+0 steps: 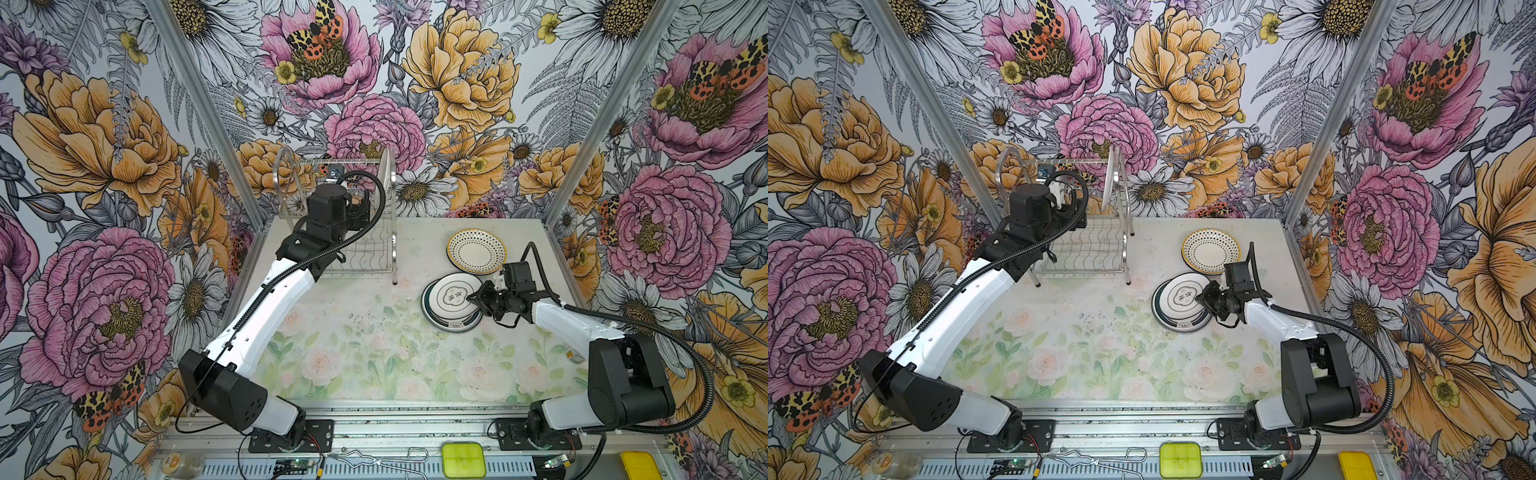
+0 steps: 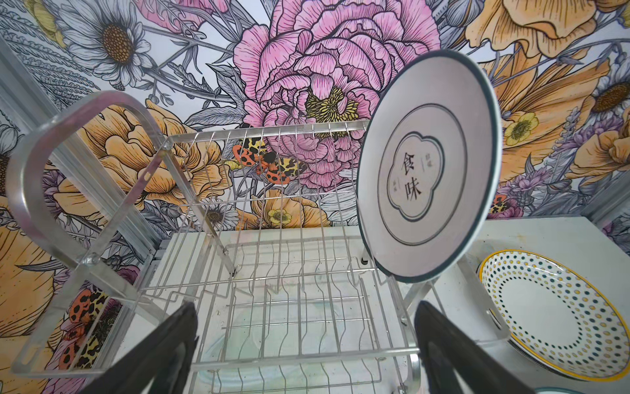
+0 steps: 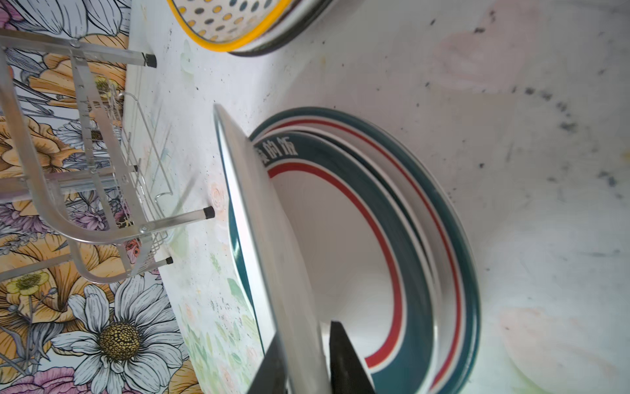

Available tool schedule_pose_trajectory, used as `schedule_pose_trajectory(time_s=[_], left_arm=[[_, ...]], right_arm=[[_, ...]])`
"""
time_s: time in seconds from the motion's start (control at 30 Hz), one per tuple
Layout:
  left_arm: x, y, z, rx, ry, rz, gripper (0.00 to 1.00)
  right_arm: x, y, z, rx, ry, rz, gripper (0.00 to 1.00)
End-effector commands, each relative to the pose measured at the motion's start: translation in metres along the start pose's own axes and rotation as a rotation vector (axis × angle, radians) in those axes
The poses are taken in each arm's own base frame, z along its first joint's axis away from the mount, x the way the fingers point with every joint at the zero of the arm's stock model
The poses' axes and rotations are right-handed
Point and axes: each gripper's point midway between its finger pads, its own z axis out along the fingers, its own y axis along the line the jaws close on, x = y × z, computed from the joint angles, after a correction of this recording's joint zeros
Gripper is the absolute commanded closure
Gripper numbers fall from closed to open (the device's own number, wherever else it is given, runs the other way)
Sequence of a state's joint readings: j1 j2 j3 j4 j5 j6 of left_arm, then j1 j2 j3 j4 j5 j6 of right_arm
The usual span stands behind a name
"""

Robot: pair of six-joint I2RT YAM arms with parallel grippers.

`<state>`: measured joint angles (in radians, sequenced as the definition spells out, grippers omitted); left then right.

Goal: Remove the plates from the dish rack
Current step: 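Open the right gripper above the stack while the left gripper moves to the rack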

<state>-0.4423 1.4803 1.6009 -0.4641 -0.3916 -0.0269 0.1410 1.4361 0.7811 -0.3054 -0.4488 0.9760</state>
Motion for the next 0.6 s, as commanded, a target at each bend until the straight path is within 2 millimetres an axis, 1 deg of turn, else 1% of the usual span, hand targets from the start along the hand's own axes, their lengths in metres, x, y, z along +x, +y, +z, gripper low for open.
schedule_pose_trajectory(time_s=[0.0,0.13,0.27,0.43,0.5,0.57], left_arm=[[-0.012,-0.007,0.004,0.039,-0.026,0.005,0.01],[-0.012,-0.010,0.013,0.041,-0.019,0.025,0.01],[-0.009,-0.013,0.023,0.035,-0.007,0.055,0.01],[-0.005,-0.018,0.032,0.052,0.006,0.090,0.01],[-0.004,-0.021,0.034,0.069,0.010,0.100,0.01],[-0.005,-0.026,0.037,0.093,0.016,0.109,0.01]], right_arm=[[0.002,-0.005,0.003,0.018,-0.004,-0.006,0.74],[0.006,-0.011,0.001,0.039,-0.004,0.000,0.69],[0.009,-0.016,-0.004,0.077,-0.015,-0.004,0.58],[0.010,-0.024,-0.011,0.136,-0.034,-0.009,0.52],[0.010,-0.028,-0.014,0.167,-0.041,-0.016,0.48],[0.011,-0.032,-0.017,0.205,-0.047,-0.027,0.46]])
